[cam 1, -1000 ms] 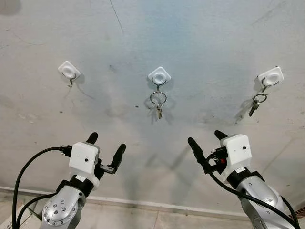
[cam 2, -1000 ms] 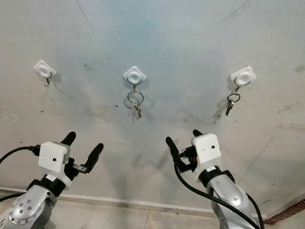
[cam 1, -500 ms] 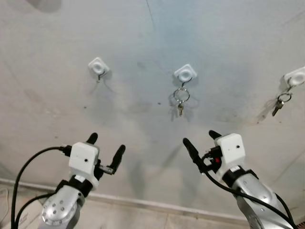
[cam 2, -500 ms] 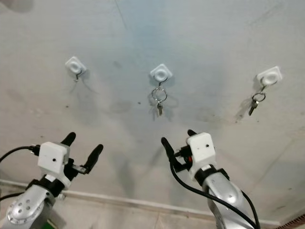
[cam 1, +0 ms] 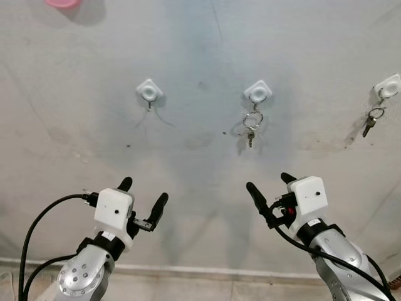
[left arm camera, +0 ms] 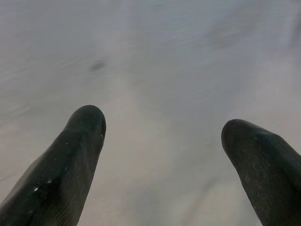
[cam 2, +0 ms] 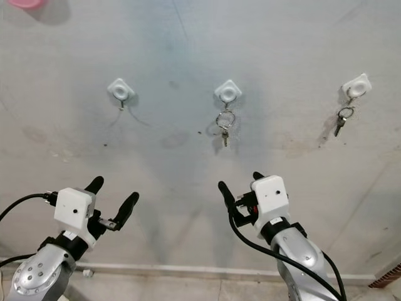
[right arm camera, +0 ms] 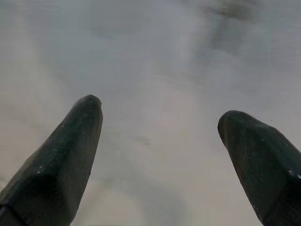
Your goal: Hang keys on a hook
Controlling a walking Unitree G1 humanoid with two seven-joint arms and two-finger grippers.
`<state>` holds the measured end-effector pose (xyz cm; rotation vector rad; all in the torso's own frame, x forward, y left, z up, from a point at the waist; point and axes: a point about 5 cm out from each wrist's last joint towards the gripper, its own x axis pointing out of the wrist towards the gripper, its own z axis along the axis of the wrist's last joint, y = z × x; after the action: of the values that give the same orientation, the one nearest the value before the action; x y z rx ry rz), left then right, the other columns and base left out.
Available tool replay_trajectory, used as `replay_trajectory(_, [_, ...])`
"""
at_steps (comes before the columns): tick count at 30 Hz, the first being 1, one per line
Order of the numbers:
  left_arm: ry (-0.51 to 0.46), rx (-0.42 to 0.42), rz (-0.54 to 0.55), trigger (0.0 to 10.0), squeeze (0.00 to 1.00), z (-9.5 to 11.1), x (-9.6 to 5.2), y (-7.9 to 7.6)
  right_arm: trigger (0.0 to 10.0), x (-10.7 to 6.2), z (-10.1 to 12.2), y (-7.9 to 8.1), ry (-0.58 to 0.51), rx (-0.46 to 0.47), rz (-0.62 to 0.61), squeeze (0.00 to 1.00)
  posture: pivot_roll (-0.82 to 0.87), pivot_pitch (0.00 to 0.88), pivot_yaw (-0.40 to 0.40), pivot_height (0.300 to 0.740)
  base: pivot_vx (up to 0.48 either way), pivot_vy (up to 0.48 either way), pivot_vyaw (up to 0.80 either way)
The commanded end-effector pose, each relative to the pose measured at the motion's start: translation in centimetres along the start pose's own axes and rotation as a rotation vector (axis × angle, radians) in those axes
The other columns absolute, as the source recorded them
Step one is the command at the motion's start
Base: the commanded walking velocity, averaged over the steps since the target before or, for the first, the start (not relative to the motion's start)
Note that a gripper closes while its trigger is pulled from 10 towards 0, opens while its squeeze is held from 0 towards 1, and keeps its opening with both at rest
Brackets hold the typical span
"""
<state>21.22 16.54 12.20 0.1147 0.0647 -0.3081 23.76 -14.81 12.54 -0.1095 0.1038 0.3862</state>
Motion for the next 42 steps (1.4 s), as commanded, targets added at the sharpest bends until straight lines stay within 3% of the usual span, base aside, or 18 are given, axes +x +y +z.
replay_trajectory(1, [-0.011,0.002,-0.001,10.0,0.0,0.45,0.23,0.0,10.0,-0.05,0.44,-0.23,-0.01,-0.015,-0.006,0.0,0.02,0.0,0.063,0.74,0.0,0.0,0.0])
replay_trajectory(15, [-0.027,0.0,0.019,10.0,0.0,1.12,0.95,0.09,10.0,0.6,0.74,-0.03,-0.026,-0.008,-0.005,0.0,0.04,0.014,0.066,0.74,0.0,0.0,0.0])
replay_trajectory(42, [-0.003,-0.026,0.029,10.0,0.0,1.01,0.95,0.25,10.0,0.64,0.65,-0.11,-0.025,0.003,-0.03,0.0,0.03,0.018,0.07,0.74,-0.249,0.0,0.0])
